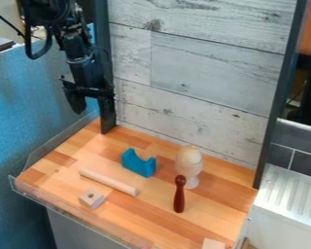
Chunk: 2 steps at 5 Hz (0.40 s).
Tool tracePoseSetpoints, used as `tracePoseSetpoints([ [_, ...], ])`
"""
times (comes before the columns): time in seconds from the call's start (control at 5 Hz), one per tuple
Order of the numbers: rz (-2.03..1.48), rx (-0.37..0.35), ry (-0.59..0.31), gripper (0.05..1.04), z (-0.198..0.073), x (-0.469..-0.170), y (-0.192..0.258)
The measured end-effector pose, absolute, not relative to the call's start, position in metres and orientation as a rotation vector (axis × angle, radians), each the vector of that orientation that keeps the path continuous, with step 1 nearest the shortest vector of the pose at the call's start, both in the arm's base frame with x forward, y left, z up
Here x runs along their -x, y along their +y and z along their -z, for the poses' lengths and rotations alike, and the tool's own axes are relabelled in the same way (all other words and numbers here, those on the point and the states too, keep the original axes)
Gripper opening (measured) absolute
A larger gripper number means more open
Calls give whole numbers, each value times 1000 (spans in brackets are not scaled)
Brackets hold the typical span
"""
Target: Put the brown object on top of cube on right
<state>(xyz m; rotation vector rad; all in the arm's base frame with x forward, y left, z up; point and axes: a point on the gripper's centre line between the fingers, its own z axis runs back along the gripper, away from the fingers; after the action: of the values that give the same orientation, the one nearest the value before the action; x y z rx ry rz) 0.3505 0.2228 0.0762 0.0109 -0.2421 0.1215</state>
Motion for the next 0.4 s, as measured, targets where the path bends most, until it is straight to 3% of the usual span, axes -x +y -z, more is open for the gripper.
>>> tracePoseSetpoints([
  [0.4,-74,38,-165,1001,-40,-336,206],
])
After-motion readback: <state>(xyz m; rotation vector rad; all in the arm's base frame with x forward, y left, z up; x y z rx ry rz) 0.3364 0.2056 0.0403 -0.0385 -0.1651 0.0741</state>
